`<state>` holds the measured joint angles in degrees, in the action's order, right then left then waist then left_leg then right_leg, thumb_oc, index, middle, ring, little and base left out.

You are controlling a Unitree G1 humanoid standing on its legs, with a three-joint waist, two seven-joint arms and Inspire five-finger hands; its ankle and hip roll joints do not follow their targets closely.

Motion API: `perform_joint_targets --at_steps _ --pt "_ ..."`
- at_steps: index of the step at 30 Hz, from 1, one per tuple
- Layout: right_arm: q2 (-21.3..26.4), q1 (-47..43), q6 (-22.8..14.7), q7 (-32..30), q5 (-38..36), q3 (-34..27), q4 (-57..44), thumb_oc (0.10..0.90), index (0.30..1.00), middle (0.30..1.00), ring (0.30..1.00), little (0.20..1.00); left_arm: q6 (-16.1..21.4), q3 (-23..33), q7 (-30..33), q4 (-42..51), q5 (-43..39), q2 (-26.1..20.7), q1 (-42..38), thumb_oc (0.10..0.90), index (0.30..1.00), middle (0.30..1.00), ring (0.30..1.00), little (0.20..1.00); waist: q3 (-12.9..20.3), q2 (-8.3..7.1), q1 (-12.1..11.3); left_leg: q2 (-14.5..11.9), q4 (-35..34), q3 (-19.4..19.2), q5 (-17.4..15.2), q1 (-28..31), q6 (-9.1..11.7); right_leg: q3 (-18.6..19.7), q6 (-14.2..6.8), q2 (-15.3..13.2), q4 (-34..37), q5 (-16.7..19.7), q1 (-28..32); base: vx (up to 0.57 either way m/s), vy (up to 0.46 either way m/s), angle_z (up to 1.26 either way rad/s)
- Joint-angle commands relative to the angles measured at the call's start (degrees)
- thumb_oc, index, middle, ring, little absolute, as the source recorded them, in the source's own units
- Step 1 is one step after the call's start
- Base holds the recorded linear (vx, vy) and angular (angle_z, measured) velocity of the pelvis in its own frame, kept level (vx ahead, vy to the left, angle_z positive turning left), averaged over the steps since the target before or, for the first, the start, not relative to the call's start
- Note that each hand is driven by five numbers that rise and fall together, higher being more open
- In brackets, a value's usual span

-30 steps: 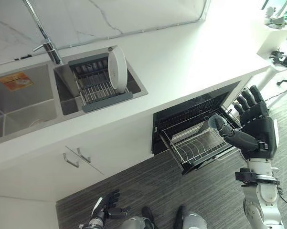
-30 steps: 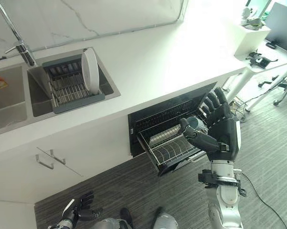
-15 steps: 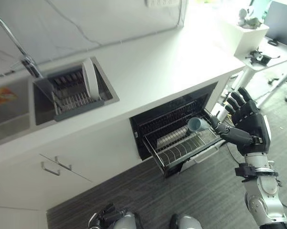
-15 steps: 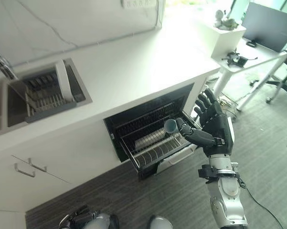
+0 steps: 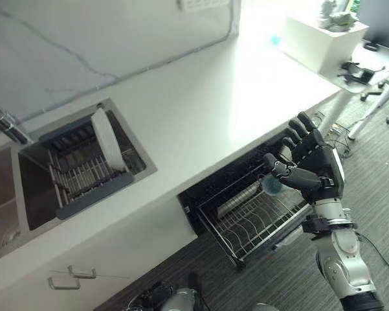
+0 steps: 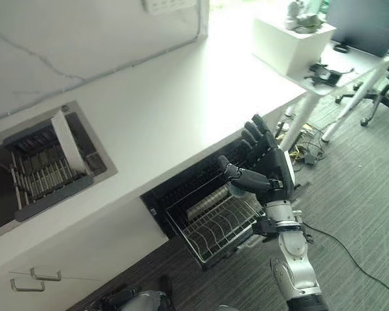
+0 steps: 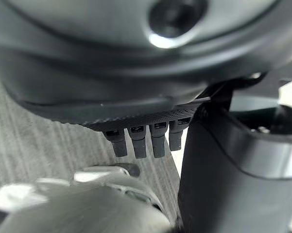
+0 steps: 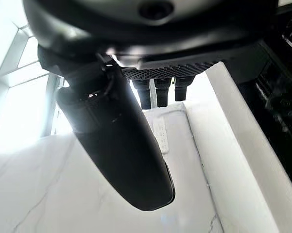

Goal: Place the dishes in the dishwasher.

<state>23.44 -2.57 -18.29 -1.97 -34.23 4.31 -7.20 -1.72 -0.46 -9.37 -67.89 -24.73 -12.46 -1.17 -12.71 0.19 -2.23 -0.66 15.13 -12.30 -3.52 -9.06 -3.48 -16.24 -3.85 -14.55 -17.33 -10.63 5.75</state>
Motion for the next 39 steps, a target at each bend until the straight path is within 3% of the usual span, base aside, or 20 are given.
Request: perform_joint_targets --at_steps 1,2,3,4,6,12,20,23,28,29,32,34,35,39 --pt "1.9 -5.6 -5.5 0.7 0.2 -2.5 -8.1 0.8 0.9 0.9 0.9 0.9 -1.2 -2.9 2.6 -0.8 0.3 -1.1 4.7 0.8 0.9 0.9 0.9 0.9 1.7 1.82 -1.0 -3.3 2.1 1.0 -8.8 0.7 1.8 -4.9 -3.8 5.0 0.1 1.6 -4.9 0.08 0.077 -0.35" --pt "2.0 -5.3 -5.5 1.8 -0.4 -2.6 -8.2 0.8 0.9 0.9 0.9 0.9 -1.2 -2.4 2.9 -0.4 -0.8 -0.9 5.0 0.8 0.9 0.9 0.9 0.9 1.4 1.39 -1.2 -3.2 2.1 0.6 -9.7 1.1 2.5 -5.3 -3.8 5.0 0.1 0.3 -5.6 -0.07 -0.054 -0.48" --pt "2.1 -5.8 -5.7 1.9 -0.2 -2.5 -7.9 0.8 0.9 0.9 0.9 0.9 -1.2 -2.2 3.3 0.4 -1.5 -0.9 5.1 0.8 0.9 0.9 0.9 0.9 0.9 1.32 -1.9 -4.0 2.1 -1.1 -8.7 0.5 2.3 -7.2 -3.5 3.9 0.1 0.8 -6.2 -0.07 -0.129 -0.28" --pt "2.5 -5.8 -5.9 1.4 -0.4 -2.6 -7.8 0.8 0.9 0.9 0.9 0.9 -1.5 -2.0 3.6 0.4 -2.1 -1.0 4.8 0.8 0.9 0.9 0.9 0.9 0.9 0.75 -2.3 -3.7 2.1 -0.7 -8.2 -0.5 2.5 -6.7 -3.3 3.9 0.1 -0.2 -7.4 -0.04 -0.165 -0.03" --pt "2.5 -6.2 -7.6 0.3 0.4 -2.7 -7.2 0.8 0.9 0.9 0.9 0.9 -1.9 -1.9 2.9 0.6 -0.6 -0.1 5.9 0.8 0.9 0.9 0.9 0.9 1.3 -0.29 -3.4 -4.0 2.1 -1.2 -9.1 -0.4 3.4 -6.9 -4.4 2.4 0.1 -1.9 -7.4 0.07 -0.141 0.01" --pt "3.8 -6.6 -7.2 -2.3 0.4 -3.8 -8.5 0.8 0.9 0.9 0.9 0.9 -0.6 -1.5 2.5 -0.5 3.2 0.8 7.6 0.8 0.9 0.9 0.9 0.9 2.2 -1.04 -4.4 -5.3 2.1 -2.6 -9.2 -0.8 4.6 -7.7 -4.6 1.0 0.1 -2.9 -7.3 0.01 -0.095 -0.04" --pt "2.6 -6.5 -7.0 -1.5 0.7 -3.0 -8.8 0.8 0.9 0.9 0.9 0.9 -0.5 -1.2 2.8 -1.2 5.8 0.2 8.3 0.8 0.9 0.9 0.9 0.9 3.6 -0.06 -4.1 -5.3 2.1 -1.5 -10.1 0.8 5.4 -7.3 -4.7 0.8 0.1 -2.9 -7.4 0.02 -0.074 0.02" --pt "2.6 -6.4 -6.9 -0.9 0.5 -2.7 -9.3 0.8 0.9 0.9 0.9 0.9 -0.2 -1.3 3.1 -1.3 5.6 0.2 8.2 0.8 0.9 0.9 0.9 0.9 3.8 0.29 -3.6 -5.3 2.1 -1.5 -8.8 0.0 5.1 -7.5 -4.0 1.0 0.1 -2.1 -8.4 -0.07 -0.059 0.15" --pt "3.0 -6.5 -4.3 3.3 -0.6 -0.8 -10.4 0.8 0.9 0.9 0.9 0.9 2.3 -1.3 3.8 -1.0 6.4 0.0 8.6 0.8 0.9 0.9 0.9 0.9 4.2 0.82 -3.1 -5.8 2.1 -1.7 -8.2 0.4 6.2 -7.5 -3.6 1.2 0.1 -2.4 -8.5 -0.05 -0.042 0.18" --pt "3.3 -6.5 -2.7 4.7 -0.2 -0.2 -10.5 0.8 0.9 0.9 0.9 0.9 2.9 -1.0 3.2 -0.8 7.1 0.0 8.7 0.8 0.9 0.9 0.9 0.9 4.1 0.74 -3.5 -5.6 2.1 -0.5 -7.7 0.7 6.6 -6.6 -3.3 1.3 0.1 -2.5 -8.6 -0.06 0.051 0.33" --pt "4.9 -8.9 0.1 8.0 2.4 3.4 -9.7 0.8 0.9 0.9 0.9 0.9 4.2 -0.3 2.8 0.9 7.3 0.3 9.6 0.8 0.9 0.9 0.9 0.9 3.4 0.45 -6.6 -3.2 2.1 10.0 -7.3 1.3 7.8 -1.5 -2.8 2.1 0.1 -2.6 -9.1 -0.04 0.144 0.18" --pt "5.4 -9.9 0.8 7.4 2.4 3.9 -9.1 0.8 0.9 0.9 0.9 0.9 3.9 -0.3 2.5 1.2 7.5 0.3 9.3 0.8 0.9 0.9 0.9 0.9 3.7 0.53 -6.5 -4.1 2.1 8.5 -7.0 1.2 7.9 -2.1 -2.8 1.7 0.1 -2.4 -9.1 -0.06 0.198 -0.78" --pt "6.0 -10.7 1.3 6.6 1.8 3.3 -8.3 0.8 0.9 0.9 0.9 0.9 3.7 -1.3 1.8 1.1 9.0 -0.2 8.3 0.8 0.9 0.9 0.9 0.9 3.8 0.91 -5.1 -6.6 2.1 3.9 -7.0 1.7 7.8 -4.6 -3.2 0.7 0.1 -2.3 -8.0 -0.06 0.256 -0.48" --pt "5.6 -9.5 1.5 3.1 0.5 1.9 -8.8 0.8 0.9 0.9 0.9 0.9 1.9 -4.0 1.7 2.1 12.8 -0.6 6.9 0.8 0.9 0.9 0.9 0.9 4.4 1.19 -3.5 -7.7 2.1 1.1 -7.5 1.1 7.4 -7.4 -4.6 -1.0 0.1 -1.1 -7.0 -0.01 0.249 0.73"
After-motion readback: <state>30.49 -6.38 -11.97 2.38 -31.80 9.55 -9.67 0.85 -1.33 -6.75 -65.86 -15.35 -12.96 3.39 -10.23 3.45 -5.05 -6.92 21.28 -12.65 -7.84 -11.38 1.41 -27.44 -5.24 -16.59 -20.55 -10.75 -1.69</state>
